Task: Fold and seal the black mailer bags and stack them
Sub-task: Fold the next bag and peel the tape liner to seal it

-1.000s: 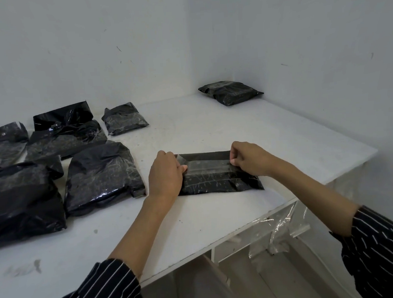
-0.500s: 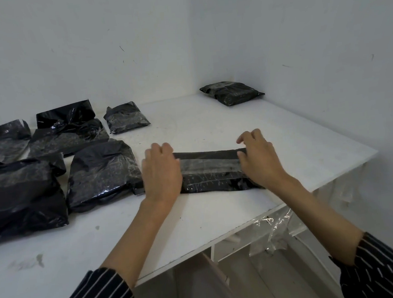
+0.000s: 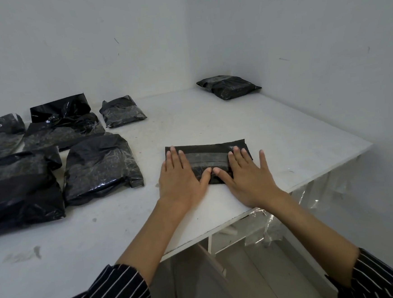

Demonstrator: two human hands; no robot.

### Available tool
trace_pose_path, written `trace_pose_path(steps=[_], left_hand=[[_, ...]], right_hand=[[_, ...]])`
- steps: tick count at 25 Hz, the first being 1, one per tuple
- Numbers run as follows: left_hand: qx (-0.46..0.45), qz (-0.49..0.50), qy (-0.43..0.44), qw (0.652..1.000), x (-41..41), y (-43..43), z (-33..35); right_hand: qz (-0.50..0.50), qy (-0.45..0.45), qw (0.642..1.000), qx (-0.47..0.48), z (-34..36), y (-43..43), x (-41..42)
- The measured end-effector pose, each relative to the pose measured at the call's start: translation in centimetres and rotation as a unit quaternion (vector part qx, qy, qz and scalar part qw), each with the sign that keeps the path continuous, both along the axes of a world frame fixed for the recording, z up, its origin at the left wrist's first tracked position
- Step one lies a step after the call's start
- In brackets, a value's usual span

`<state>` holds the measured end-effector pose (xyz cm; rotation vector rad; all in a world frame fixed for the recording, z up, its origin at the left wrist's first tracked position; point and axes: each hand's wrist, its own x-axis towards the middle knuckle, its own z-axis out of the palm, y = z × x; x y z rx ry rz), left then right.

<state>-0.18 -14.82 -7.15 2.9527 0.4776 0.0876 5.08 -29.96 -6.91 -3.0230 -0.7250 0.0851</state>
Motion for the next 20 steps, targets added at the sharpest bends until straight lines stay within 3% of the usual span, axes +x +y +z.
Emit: trace_pose_path(steps=[6, 8, 9, 11, 13, 14, 16, 18, 20], left_hand=[[0.028, 0.099, 0.019, 0.994, -0.6, 0.2, 0.5], [0.06, 0.039, -0.04, 0.997, -0.5, 0.3, 0.2], [0.084, -0.024, -0.077, 0.993, -0.3, 0.3, 0.0], [0.092, -0.134, -0.099, 0.982, 0.0, 0.2, -0.1], [0.053, -0.155, -0.109, 0.98, 0.2, 0.2, 0.0], [0.042, -0.158, -0.145, 0.976, 0.1, 0.2, 0.0], [0.03, -0.166, -0.226, 0.959, -0.2, -0.1, 0.4], [-0.008, -0.151, -0.26, 0.954, 0.5, -0.2, 0.8], [-0.034, -0.12, -0.233, 0.964, 2.3, 0.0, 1.0]], right_hand=[[-0.104, 0.005, 0.993, -0.051, 1.2, 0.2, -0.9], [-0.062, -0.06, 0.995, -0.048, 1.5, 0.3, -1.0], [-0.011, -0.094, 0.995, -0.024, 1.4, 0.5, -0.9], [0.092, -0.08, 0.992, 0.041, 1.0, 1.0, -0.8], [0.135, -0.057, 0.985, 0.095, 0.4, 1.1, -0.8], [0.153, -0.103, 0.974, 0.13, 0.0, 1.0, -0.9], [0.153, -0.212, 0.943, 0.205, 0.0, 0.9, -0.6], [0.099, -0.21, 0.937, 0.262, 1.2, 1.0, 0.2], [0.057, -0.168, 0.953, 0.246, 1.6, 1.7, 2.2]])
